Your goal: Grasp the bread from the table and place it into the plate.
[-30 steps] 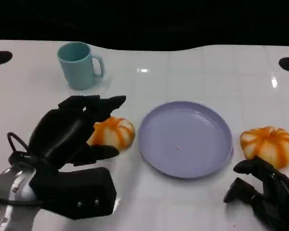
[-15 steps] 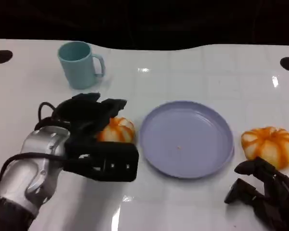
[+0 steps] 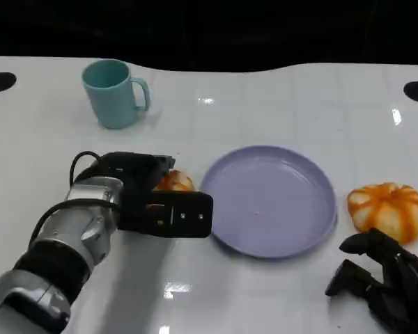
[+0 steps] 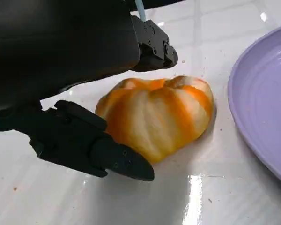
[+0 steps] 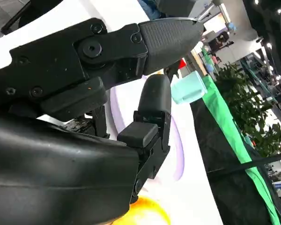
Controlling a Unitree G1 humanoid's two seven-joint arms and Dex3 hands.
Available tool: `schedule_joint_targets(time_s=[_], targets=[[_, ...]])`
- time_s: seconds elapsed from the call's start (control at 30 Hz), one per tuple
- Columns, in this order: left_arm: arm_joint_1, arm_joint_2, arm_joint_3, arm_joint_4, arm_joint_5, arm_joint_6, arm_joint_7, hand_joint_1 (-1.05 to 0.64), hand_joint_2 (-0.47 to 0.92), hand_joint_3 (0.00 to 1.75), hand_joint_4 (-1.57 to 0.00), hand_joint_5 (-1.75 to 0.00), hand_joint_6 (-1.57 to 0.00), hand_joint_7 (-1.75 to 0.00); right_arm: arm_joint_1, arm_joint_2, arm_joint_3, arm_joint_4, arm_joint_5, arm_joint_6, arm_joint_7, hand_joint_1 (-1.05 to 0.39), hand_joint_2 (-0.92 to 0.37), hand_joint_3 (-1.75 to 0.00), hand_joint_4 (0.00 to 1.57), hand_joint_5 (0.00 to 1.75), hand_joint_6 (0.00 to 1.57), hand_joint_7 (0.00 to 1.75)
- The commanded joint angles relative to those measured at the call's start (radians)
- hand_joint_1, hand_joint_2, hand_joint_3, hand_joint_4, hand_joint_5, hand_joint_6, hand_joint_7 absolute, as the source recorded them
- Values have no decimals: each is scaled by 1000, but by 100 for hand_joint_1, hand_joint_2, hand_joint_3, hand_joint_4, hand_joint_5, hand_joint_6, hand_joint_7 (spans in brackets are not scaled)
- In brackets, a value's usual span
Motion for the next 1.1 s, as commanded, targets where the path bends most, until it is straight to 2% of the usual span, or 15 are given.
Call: schedule_joint_targets(time_s=[0.03,0.17,0.27,0.3,0.37,0.43,0.47,0.5,0.53,0.57,0.6,0.63,0.7,0.8,1.1], targets=[[-61,-31,-18,144,-17,-14,52,-45,78,1,-10,-4,-19,-1,8,-14,-6,1,4,8,0,-53,-92,-21,67,148,60,118],[-85,-49,-31,231,-30,-49,102,-48,82,2,-12,-4,-20,-1,10,-15,-3,-3,-4,3,-4,-54,-92,-21,67,147,60,117],[-90,-55,-39,267,-35,-75,146,-42,85,2,-19,-7,-26,-3,11,-14,-2,-5,-7,-2,-7,-54,-92,-22,67,148,61,117],[-84,-54,-34,279,-42,-98,187,-39,87,3,-25,-10,-30,-4,10,-15,-3,-3,-4,4,-5,-54,-92,-22,67,148,61,117],[-75,-52,-27,299,-54,-136,253,-30,91,7,-48,-17,-47,-7,7,-16,-4,0,-1,9,-2,-54,-92,-21,67,148,60,117],[-72,-51,-23,314,-60,-164,317,-27,92,10,-56,-20,-53,-7,7,-16,-4,0,-2,9,-4,-54,-92,-21,67,147,60,117],[-70,-49,-20,320,-62,-177,351,-27,92,11,-79,-72,-87,-18,7,-15,-3,-1,-4,9,-7,-55,-92,-21,67,148,61,117],[-70,-49,-19,325,-64,-187,376,-27,92,11,-80,-102,-101,-19,8,-15,-3,-2,-5,9,-8,-55,-92,-21,67,148,61,117],[-70,-49,-20,331,-66,-193,392,-27,92,12,-80,-117,-107,-19,8,-15,-3,-2,-5,9,-9,-55,-92,-20,67,148,61,117],[-63,-44,-24,331,-62,-211,447,-27,92,12,-80,-125,-111,-20,6,-16,-4,3,-3,5,-1,-55,-92,-20,67,148,61,117],[-57,-39,-26,330,-59,-228,498,-24,92,28,-85,-154,-91,-102,4,-16,-6,8,1,4,6,-53,-92,-23,67,148,60,116],[-54,-36,-28,331,-57,-240,535,-23,92,35,-86,-164,-77,-138,2,-16,-7,11,4,3,11,-52,-92,-23,66,148,60,116],[-57,-35,-30,331,-57,-237,575,-20,92,44,-87,-172,-63,-167,1,-14,-9,14,4,1,10,-52,-92,-24,66,148,60,116],[-61,-37,-33,336,-59,-234,591,-20,92,47,-86,-174,-58,-174,0,-14,-10,14,2,1,8,-52,-92,-24,66,148,61,115],[-79,-35,-22,306,-71,-204,609,-19,92,49,-86,-175,-57,-175,-9,-17,-12,28,6,6,17,-52,-92,-23,67,147,61,115]])
